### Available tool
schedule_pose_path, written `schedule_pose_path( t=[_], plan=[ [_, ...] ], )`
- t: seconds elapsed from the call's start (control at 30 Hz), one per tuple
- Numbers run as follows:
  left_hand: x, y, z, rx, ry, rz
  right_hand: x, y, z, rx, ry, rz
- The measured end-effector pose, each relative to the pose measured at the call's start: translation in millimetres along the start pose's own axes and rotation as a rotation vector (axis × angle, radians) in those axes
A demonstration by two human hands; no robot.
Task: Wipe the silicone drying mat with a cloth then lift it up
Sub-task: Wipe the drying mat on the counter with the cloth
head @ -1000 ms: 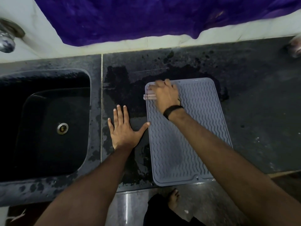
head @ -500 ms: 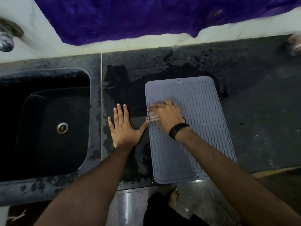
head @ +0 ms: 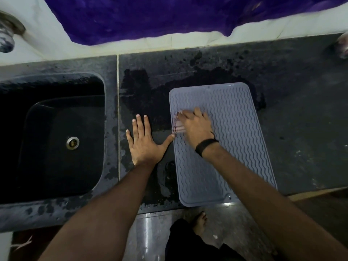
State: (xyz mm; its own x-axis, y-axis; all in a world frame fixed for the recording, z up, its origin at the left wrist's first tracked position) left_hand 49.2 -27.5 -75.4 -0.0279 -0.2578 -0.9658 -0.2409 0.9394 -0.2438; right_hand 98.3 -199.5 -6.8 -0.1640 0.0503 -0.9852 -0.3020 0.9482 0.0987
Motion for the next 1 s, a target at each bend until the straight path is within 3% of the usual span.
schedule_pose_path(
  t=[0.17,0.37,0.5,0.83,1.0],
  plan=[
    [-1,0,0,-0.001,0.016,-0.001,-2,1,-31,-0.021,0.063,-0.001],
    [-2,-2,0,-0.003,0.027,-0.007,-40,-12,41,0.066,-0.14,0.025],
    [-4,-3,-1,0.001,0.022,-0.008,-30,-5,82,0.051,0.001,-0.018],
    [-4,-1,-2,0.003,0.042,0.026,9,11,-19,-0.052,0.007,-0.026],
    [-3,-2,0,-0.001,0.047,0.019,-15,1,-2,-0.044,-0.039,0.043]
  ],
)
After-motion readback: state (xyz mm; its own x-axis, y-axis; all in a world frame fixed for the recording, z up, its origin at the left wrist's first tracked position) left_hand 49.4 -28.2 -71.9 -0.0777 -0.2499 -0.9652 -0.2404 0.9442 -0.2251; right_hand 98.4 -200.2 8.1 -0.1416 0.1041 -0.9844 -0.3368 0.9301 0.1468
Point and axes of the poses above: each hand's wrist, its own z-axis towards the middle knuckle, its own x-axis out of the palm, y = z × x, the point moved 5 cm from there along z, towards the middle knuckle
